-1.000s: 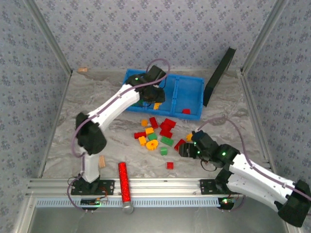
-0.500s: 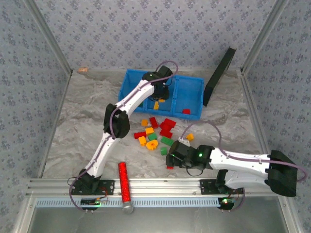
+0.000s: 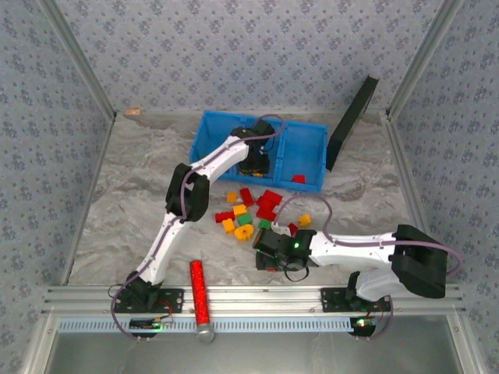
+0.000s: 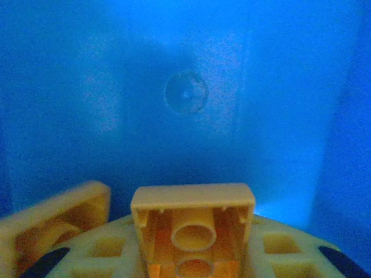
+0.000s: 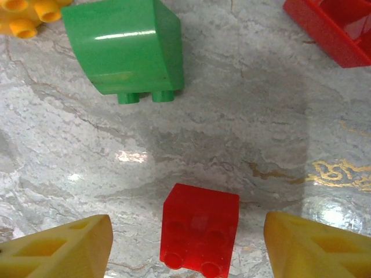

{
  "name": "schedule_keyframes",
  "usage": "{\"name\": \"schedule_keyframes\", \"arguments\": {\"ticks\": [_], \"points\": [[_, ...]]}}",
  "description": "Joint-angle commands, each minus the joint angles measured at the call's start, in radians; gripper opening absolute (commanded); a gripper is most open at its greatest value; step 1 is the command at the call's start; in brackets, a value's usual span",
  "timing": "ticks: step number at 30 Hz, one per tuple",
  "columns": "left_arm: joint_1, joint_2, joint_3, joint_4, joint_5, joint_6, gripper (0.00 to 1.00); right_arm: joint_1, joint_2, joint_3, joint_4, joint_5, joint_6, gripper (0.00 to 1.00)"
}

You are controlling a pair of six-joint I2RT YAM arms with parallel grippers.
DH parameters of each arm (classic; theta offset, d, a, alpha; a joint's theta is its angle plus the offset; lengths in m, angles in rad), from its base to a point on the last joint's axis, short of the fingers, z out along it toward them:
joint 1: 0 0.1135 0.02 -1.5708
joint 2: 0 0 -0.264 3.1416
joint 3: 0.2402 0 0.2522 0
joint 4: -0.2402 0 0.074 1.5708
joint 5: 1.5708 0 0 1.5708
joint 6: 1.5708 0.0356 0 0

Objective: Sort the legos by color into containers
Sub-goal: Place the lego in the container, then pick up the lego from the bottom-center of the table.

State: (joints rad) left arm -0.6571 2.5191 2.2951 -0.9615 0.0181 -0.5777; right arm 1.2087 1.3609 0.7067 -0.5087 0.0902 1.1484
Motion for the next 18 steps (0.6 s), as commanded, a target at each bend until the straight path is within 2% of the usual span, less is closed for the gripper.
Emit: {"name": "schedule_keyframes", "arguments": {"ticks": [1, 7, 11, 14, 18], "points": [[-0.001, -0.027, -0.042, 0.010, 0.019, -0.014, 0.35, -0.004, 0.026, 0.027, -0.038, -0.008, 0.011, 0.66], [0.000, -0.070, -0.081, 0.031, 0.016, -0.013, 0.48, 0.006, 0.093, 0.048, -0.034, -0.035, -0.016, 0.55], [0.002, -0.110, -0.074, 0.043, 0.014, -0.008, 0.54, 0.010, 0.113, 0.050, -0.036, -0.047, -0.027, 0.43], [0.003, -0.138, -0.047, 0.047, 0.011, -0.002, 0.58, 0.009, 0.095, 0.054, -0.053, -0.036, -0.038, 0.35], [0.006, -0.166, 0.009, 0.037, -0.004, 0.013, 0.63, -0.010, 0.027, 0.050, -0.128, -0.020, -0.065, 0.31]]}}
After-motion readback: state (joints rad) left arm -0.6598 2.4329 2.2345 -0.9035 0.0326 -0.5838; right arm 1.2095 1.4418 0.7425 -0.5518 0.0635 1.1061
